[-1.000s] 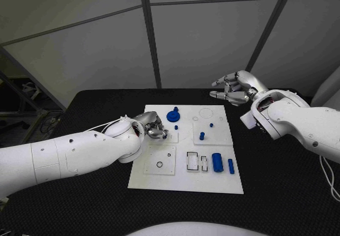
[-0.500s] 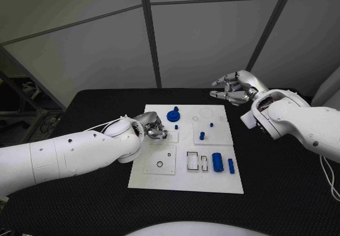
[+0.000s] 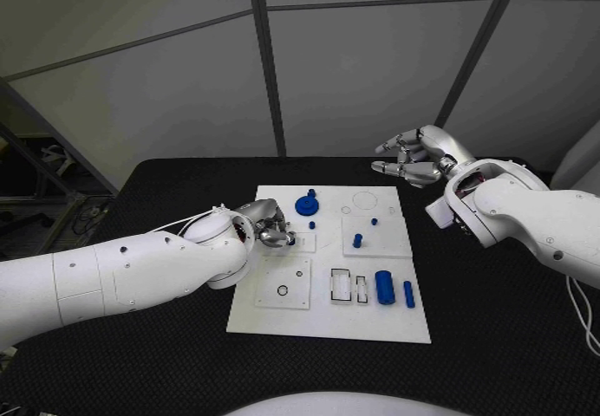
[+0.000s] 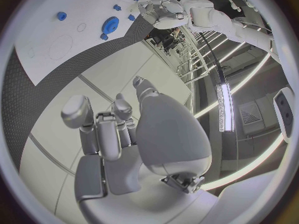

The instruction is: Assemble the parts on the task board

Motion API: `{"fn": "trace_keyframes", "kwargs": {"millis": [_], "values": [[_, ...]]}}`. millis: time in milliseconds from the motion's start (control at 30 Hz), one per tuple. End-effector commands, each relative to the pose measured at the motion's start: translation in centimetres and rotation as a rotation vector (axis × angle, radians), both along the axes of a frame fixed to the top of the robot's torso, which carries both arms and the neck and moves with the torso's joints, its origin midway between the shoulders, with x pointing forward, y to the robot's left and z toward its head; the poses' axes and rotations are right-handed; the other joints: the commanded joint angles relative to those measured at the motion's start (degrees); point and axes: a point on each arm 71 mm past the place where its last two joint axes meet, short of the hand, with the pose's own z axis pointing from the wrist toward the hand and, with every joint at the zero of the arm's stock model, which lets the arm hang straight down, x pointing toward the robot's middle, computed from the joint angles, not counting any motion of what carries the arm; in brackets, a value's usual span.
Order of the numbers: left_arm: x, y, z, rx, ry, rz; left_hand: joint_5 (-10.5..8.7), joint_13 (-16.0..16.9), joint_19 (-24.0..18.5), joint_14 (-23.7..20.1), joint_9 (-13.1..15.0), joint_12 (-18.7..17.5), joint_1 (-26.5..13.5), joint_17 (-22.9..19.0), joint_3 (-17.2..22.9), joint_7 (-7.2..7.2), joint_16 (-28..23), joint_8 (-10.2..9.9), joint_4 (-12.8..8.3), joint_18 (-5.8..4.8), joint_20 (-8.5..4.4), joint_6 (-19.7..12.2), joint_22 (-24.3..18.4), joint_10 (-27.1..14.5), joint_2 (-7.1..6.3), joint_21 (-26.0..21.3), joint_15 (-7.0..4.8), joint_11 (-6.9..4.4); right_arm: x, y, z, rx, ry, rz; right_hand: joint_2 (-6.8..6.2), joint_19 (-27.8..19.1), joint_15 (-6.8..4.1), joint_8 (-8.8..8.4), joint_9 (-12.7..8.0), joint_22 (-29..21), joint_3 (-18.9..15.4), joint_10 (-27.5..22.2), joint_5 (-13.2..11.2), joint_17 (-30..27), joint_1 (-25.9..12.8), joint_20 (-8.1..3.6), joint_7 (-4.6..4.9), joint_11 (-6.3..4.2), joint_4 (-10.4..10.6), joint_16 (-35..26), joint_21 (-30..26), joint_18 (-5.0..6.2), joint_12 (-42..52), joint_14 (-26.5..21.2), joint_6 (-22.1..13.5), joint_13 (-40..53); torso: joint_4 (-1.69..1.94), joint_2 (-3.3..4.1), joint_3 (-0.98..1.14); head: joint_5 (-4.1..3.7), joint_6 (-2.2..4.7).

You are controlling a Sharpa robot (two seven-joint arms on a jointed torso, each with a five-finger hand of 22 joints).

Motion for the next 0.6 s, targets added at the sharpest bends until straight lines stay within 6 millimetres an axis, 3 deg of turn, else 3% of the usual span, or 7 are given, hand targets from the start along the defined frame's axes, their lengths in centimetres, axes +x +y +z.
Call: {"fn": "trace_keyframes", "kwargs": {"millis": [33, 600], "values": [[-0.16, 0.08, -0.27, 0.021, 0.014, -0.003, 0.23, 0.14, 0.76, 5.97, -0.08, 0.43, 0.63, 15.07, 8.24, 0.0, 0.14, 0.27, -8.59, -1.16, 0.02, 0.38, 6.25, 2.03, -0.16, 0.27, -0.32, -1.69, -0.01, 0.11, 0.14, -0.002, -0.009, 0.01, -0.05, -0.31, -0.4, 0.28, -0.1, -0.05, 0.04, 0.19, 0.32, 6.31, -0.38, -0.27, 0.04, -0.23, 0.3, -0.2, -0.27, 1.15, -0.06, 3.72, 0.43, -0.04, -0.06, 0.05, 0.0, -0.01, -0.07], [-0.15, -0.15, -0.53, 0.026, 0.047, -0.007, 0.2, 1.57, 0.97, 5.97, -0.28, 1.88, 0.19, 15.07, 6.94, -0.39, 0.14, 0.58, -7.73, -1.25, -0.06, 0.98, 6.63, 3.19, -0.22, 0.54, -0.43, -1.95, 0.02, 0.07, 0.12, -0.002, -0.009, 0.009, -0.05, -0.31, -0.4, 0.28, -0.1, -0.05, 0.04, 0.19, 0.32, 6.31, -0.38, -0.27, 0.04, -0.23, 0.3, -0.2, -0.27, 1.15, -0.06, 3.72, 0.43, -0.04, -0.12, -0.01, 0.04, -0.1, -0.23]]}}
